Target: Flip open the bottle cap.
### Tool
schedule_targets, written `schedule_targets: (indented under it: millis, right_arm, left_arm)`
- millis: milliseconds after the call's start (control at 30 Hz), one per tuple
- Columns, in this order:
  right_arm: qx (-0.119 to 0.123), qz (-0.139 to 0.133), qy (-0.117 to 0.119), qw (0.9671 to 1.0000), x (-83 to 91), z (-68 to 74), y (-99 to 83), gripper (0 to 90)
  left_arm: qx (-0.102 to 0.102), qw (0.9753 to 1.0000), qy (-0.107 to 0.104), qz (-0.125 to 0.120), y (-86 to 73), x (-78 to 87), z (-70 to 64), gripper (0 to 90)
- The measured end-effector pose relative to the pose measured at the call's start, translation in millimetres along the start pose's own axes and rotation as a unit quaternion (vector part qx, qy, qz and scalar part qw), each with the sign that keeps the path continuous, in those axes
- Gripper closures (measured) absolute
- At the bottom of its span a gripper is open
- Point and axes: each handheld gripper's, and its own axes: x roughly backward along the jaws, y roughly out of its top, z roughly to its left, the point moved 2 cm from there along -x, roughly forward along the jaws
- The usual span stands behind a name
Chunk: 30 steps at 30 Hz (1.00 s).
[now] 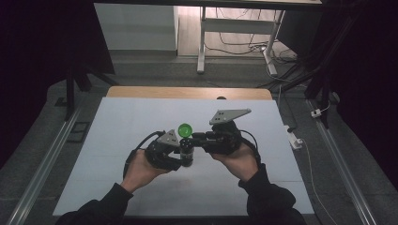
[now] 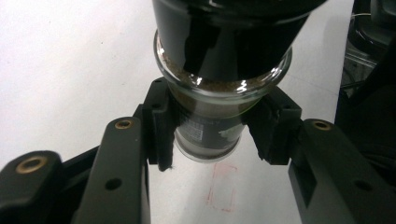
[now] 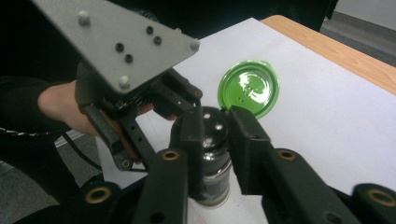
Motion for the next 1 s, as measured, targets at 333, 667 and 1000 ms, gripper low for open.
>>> schedule_targets:
  millis: [333,667,1000]
  right_arm:
    - [0.009,0.001,-0.011,0.9999,8.2,6.7,-11.5,53.7]
    - [0.006,-0.013,-0.029,0.9995,19.5,10.0,-26.5,36.2]
    - [0.006,-0.010,-0.048,0.9988,28.3,14.2,-43.9,20.6]
  left_arm:
    - [0.007,1.0000,0.006,-0.004,-0.4,2.3,2.3,54.2]
    - [0.013,0.9998,0.008,-0.014,0.5,6.3,4.3,54.2]
    - [0.014,0.9997,0.010,-0.016,1.8,8.5,5.8,54.2]
